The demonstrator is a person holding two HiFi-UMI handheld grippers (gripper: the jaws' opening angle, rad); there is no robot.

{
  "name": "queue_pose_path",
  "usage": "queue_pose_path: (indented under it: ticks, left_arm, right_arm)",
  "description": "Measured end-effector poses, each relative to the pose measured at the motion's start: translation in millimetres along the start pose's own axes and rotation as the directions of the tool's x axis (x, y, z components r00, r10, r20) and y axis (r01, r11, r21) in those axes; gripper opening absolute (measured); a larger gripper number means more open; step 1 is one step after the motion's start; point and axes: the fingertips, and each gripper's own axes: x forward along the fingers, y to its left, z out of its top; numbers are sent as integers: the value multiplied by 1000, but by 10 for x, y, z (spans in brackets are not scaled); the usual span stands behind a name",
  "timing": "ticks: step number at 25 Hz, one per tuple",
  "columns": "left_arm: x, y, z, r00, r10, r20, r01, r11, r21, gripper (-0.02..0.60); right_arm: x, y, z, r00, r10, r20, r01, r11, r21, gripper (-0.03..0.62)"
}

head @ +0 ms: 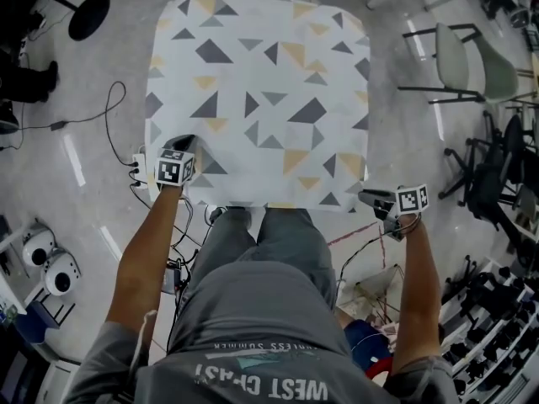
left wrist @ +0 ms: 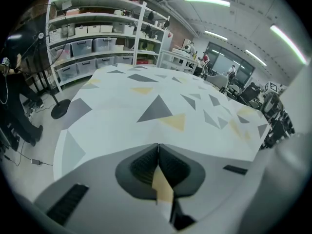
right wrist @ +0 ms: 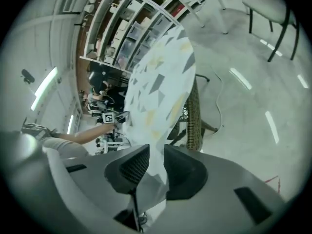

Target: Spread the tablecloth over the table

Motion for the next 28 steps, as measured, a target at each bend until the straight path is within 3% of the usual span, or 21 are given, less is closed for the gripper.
queue_pose_path:
  ticks: [2,5,6,9,13,17,20,23,28]
  left_arm:
    - [-5,7,-6,1000,4,5,-4,1000,-4,0]
    - [-13,-8,-14,1000,7,2,-7,1000,-17,0]
    - [-15,-31,-3,1000,4,0,-4,1000,-17,0]
    - [-86,-144,118,999,-10,32,10,1000,-11,0]
    - [-374,-428,498,986,-47,158,46,999,8,0]
    - [-869,-843,1010,945,-126,302,103,990,91,0]
    - [-1369,-1046,1387,903,-183,389,125,977,170,0]
    - [-1937,-1153,1716,855,-218,470,122,966,226,0]
    - [-2874,-1350,2191,770,-269,578,92,944,317,0]
  right_arm:
    - [-121,1,-95,994,-45,-100,41,998,-40,109]
    - [-228,-424,-350,927,-277,-251,254,959,-123,104]
    - [-224,-501,-375,916,-314,-250,292,949,-124,101]
    - [-45,-390,-284,935,-312,-169,298,949,-104,84]
    - [327,156,-33,946,-322,-44,304,924,-232,28]
    - [620,1171,355,955,-250,162,295,864,-408,9]
    - [724,2081,653,943,-148,298,293,793,-534,9]
    - [626,2965,914,904,-46,425,327,713,-620,9]
    - [199,4407,1121,802,147,579,413,564,-715,11]
